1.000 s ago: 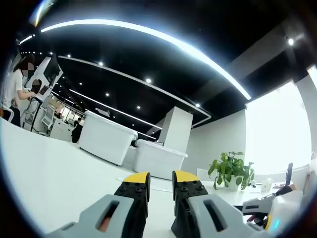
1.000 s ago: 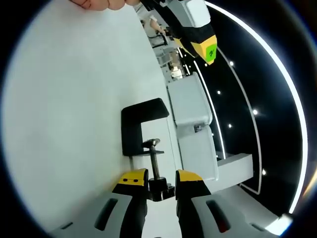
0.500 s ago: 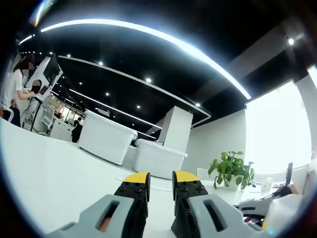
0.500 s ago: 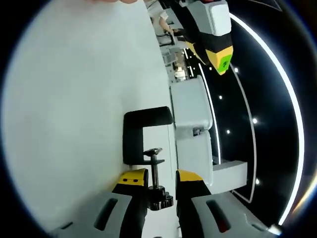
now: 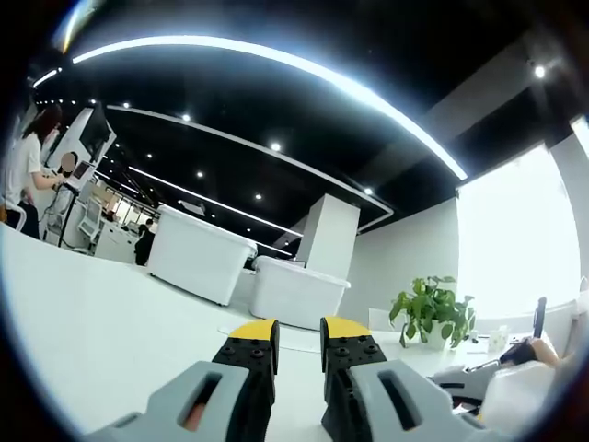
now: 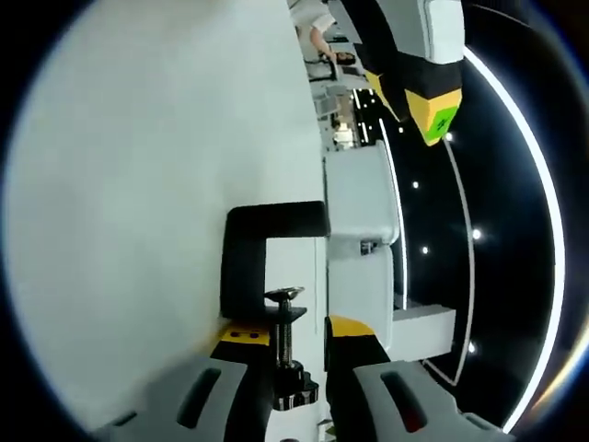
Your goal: Clamp the fixed fixture on the desktop, loosen the retaining clip, secure it to the edge of the desk, and tighten the retaining clip.
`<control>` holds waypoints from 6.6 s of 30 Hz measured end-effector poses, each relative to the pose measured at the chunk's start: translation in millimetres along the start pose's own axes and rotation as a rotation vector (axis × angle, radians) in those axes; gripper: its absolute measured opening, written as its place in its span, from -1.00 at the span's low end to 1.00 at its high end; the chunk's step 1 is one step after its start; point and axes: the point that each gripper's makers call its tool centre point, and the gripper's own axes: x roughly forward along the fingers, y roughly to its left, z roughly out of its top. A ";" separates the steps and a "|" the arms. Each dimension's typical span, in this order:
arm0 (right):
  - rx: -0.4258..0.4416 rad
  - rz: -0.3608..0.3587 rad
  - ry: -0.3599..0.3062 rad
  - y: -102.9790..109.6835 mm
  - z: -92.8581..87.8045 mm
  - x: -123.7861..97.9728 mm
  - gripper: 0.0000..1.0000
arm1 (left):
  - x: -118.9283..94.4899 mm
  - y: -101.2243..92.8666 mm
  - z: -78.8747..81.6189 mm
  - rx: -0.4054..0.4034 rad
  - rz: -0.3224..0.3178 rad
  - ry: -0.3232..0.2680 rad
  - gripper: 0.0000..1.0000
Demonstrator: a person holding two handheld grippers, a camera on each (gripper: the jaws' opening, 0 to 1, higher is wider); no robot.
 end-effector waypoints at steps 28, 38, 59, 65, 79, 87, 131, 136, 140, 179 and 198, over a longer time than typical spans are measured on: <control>-0.164 0.102 0.052 13.3 -1.3 8.9 -0.87 | 2.7 2.7 -1.9 0.017 0.009 0.008 -0.63; -0.170 0.092 0.057 12.5 -1.7 9.7 -0.88 | 5.4 3.0 -3.5 0.020 0.003 0.017 -0.63; 0.184 0.048 -0.006 5.1 -4.5 1.7 -0.95 | 5.7 1.8 -6.5 0.041 0.003 0.029 -0.63; 0.317 0.018 -0.048 1.0 -4.5 -6.8 -0.95 | 6.8 2.6 -8.0 0.050 0.008 0.031 -0.63; 0.588 -0.108 -0.150 -31.5 -6.1 -25.1 -0.95 | 5.6 3.1 -8.9 0.080 0.017 0.036 -0.63; 0.897 -0.076 -0.199 -49.0 -8.5 -38.2 -0.95 | 2.9 -0.5 -6.7 0.078 0.011 0.026 -0.63; 1.240 -0.161 -0.482 -82.1 -1.9 -187.6 -0.94 | 8.5 -24.4 -24.1 0.083 -0.134 0.111 -0.65; 1.269 -0.163 -0.510 -80.1 1.7 -207.0 -0.94 | 7.2 -25.3 -16.1 0.014 -0.157 0.080 -0.65; 1.285 -0.150 -0.529 -76.7 8.3 -221.2 -0.94 | -2.0 -45.9 -24.3 -0.062 -0.259 0.139 -0.65; 1.381 -0.079 -0.593 -34.9 46.9 -308.2 -0.94 | -67.5 -112.6 -14.7 -0.051 -0.455 0.154 -0.65; 1.397 -0.020 -0.565 12.0 54.4 -313.9 -0.94 | -70.9 -117.1 -18.5 -0.006 -0.481 0.157 -0.65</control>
